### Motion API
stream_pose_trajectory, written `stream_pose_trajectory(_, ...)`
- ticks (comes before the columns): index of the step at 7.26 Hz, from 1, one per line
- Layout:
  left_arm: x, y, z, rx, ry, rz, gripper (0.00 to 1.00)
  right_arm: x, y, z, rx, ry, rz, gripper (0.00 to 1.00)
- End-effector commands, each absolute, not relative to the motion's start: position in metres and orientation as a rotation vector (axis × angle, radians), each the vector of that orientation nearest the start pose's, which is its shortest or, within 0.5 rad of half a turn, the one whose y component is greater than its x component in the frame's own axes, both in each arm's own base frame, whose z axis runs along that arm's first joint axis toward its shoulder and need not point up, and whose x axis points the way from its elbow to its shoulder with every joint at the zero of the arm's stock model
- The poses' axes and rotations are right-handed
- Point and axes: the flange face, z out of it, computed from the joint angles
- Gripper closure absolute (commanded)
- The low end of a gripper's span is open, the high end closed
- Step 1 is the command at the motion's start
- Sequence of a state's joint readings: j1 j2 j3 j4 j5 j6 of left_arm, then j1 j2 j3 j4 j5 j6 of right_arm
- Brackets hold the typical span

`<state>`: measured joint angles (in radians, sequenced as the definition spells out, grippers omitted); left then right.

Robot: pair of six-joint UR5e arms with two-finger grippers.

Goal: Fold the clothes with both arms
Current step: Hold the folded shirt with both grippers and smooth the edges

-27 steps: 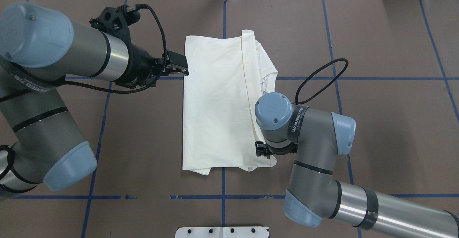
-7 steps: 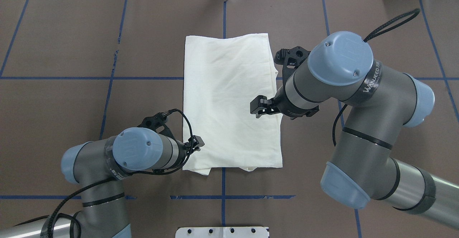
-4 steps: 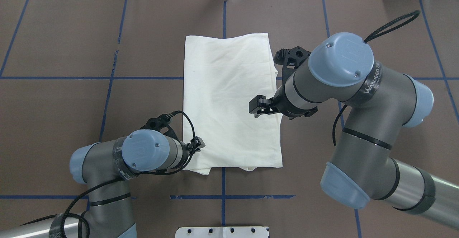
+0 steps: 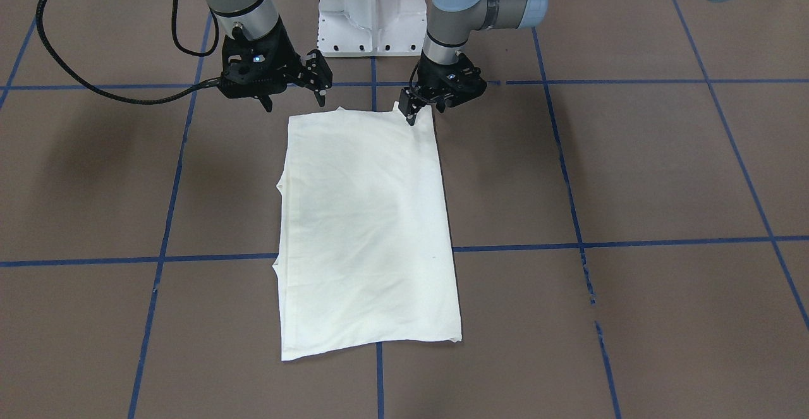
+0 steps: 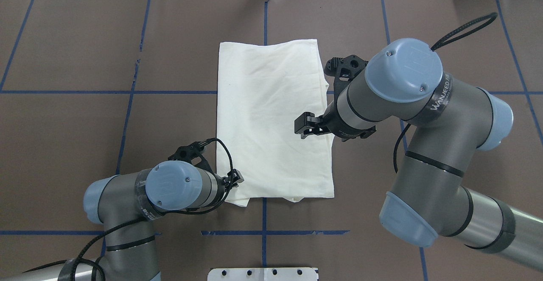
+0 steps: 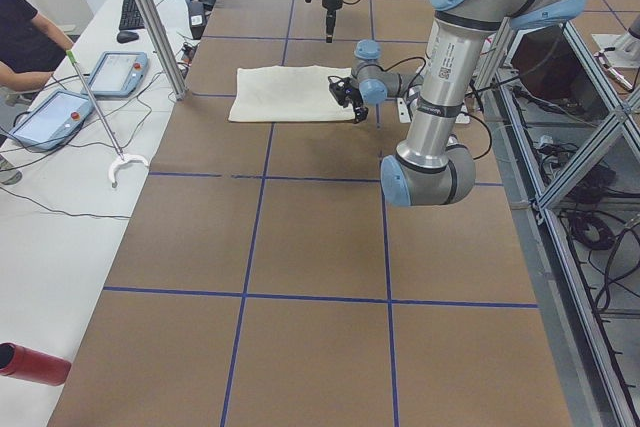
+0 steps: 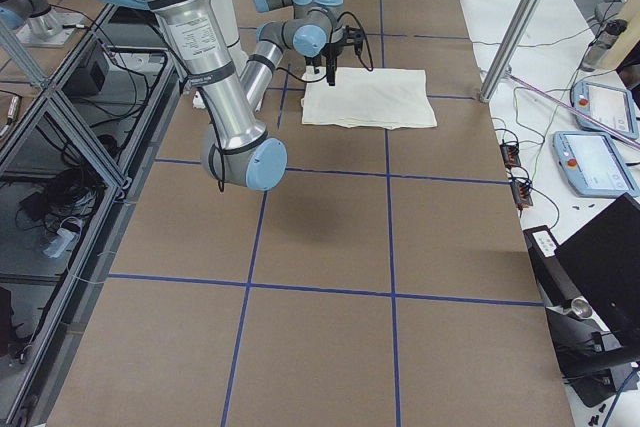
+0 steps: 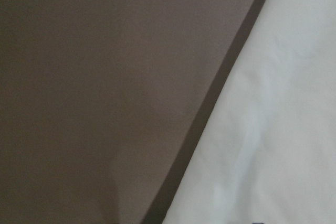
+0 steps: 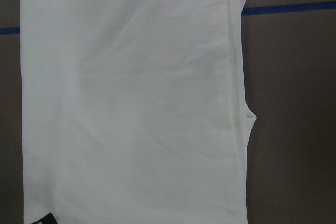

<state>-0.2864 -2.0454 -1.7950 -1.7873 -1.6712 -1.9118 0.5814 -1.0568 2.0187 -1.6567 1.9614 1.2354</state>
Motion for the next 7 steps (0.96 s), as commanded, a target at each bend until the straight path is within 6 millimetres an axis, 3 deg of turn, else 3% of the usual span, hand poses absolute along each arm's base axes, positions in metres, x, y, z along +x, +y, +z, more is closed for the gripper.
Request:
stream_pose_trajectory(1, 0.5757, -0.2932, 0.2648, -0.125, 0.929, -0.531, 0.34, -0.4222, -0.3916, 0.1933, 0.055, -0.935, 0.058, 0.0)
stream_pose_trajectory(3, 0.5758, -0.2943, 0.2643, -0.127, 0.931, -0.536, 0.64, -0.4218, -0.3912, 0.1927, 0.055, -0.937, 0.057, 0.0)
stream_pose_trajectory(6, 0.575, -0.293, 0.2659, -0.124, 0.929, -0.528, 1.0, -0.4221, -0.3916, 0.1942, 0.055, -0.934, 0.058, 0.0)
stream_pose_trajectory(7, 0.5719, -0.292, 0.2596, -0.125, 0.943, -0.524, 1.0, -0.4221, -0.3914, 0.1959, 0.048, -0.932, 0.065, 0.0)
